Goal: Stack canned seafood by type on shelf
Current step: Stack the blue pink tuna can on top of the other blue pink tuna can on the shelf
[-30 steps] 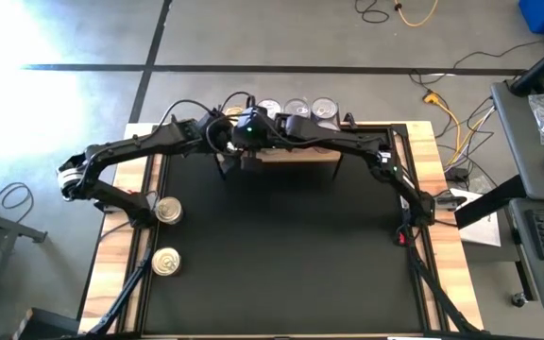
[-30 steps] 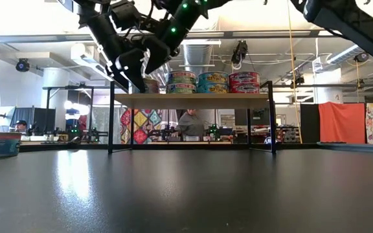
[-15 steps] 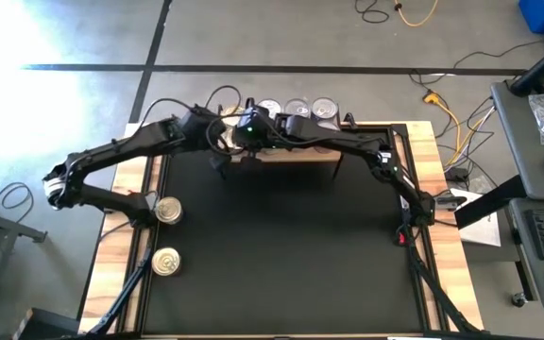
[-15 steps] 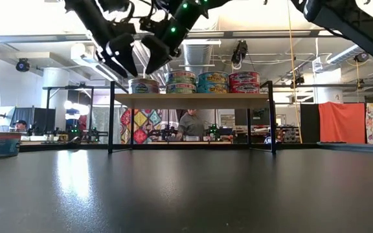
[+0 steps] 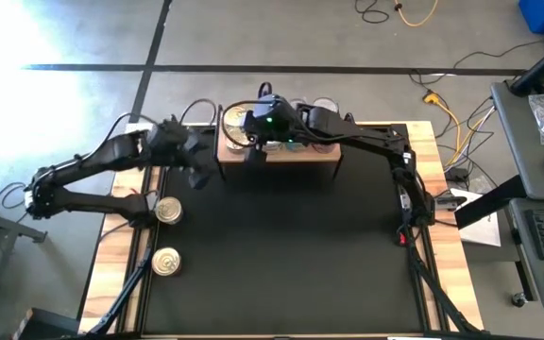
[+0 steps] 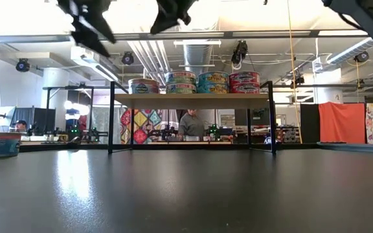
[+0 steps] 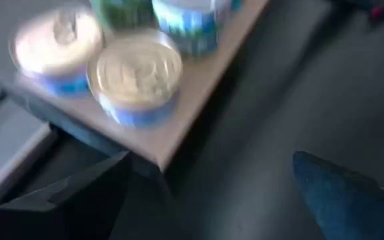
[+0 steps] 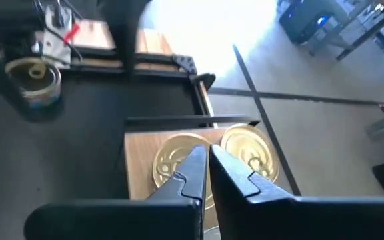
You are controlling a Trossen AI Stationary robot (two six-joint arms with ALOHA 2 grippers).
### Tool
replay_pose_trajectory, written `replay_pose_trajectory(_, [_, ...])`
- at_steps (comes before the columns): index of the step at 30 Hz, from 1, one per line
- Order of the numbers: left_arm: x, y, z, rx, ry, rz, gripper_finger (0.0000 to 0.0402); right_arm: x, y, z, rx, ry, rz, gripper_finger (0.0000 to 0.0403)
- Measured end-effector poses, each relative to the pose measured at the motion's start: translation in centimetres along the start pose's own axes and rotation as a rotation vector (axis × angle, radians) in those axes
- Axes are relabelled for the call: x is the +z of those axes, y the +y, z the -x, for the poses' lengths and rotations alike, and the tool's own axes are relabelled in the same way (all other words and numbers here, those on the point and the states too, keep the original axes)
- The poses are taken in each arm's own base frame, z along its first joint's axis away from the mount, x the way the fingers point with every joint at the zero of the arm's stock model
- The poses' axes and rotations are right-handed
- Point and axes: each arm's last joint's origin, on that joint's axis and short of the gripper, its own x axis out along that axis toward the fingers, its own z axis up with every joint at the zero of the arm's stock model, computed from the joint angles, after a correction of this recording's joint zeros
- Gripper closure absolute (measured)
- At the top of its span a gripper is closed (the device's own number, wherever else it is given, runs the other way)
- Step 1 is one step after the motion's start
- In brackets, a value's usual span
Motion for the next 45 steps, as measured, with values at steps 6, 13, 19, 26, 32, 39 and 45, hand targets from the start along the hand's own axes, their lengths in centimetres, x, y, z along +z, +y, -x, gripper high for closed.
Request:
replay_pose_trajectory(6, [-4.4, -1.1, 1.3, 0.089, 0.204, 0.175, 0.0023, 1.1, 1.6, 2.0, 0.006, -0.03, -0.03, 0.039])
replay_pose_trajectory(13, [-9.1, -1.2, -0.8, 0.232, 0.416, 0.433, 0.0067, 1.1, 4.6, 3.0, 0.029, 0.034, -0.036, 0.039])
replay_pose_trajectory(19, [-11.0, -1.3, -3.0, 0.313, 0.529, 0.424, 0.0163, 0.3, 7.4, 4.2, -0.003, 0.156, -0.041, 0.039])
replay_pose_trajectory(26, [-12.8, -1.3, -5.0, 0.424, 0.716, 0.326, 0.0322, -0.4, 11.8, 6.7, -0.084, 0.261, -0.005, 0.039])
replay_pose_trajectory(32, [-13.6, -1.5, -6.6, 0.469, 0.79, 0.265, 0.0391, -1.0, 14.9, 10.5, -0.209, 0.291, -0.032, 0.039])
replay_pose_trajectory(39, [-14.0, -1.7, -7.9, 0.496, 0.867, 0.195, 0.0379, -1.6, 17.0, 13.9, -0.233, 0.293, -0.15, 0.039])
replay_pose_trajectory(45, [-14.8, -2.3, -9.0, 0.432, 1.031, 0.247, 0.0399, -2.3, 18.1, 15.2, -0.235, 0.328, -0.131, 0.039])
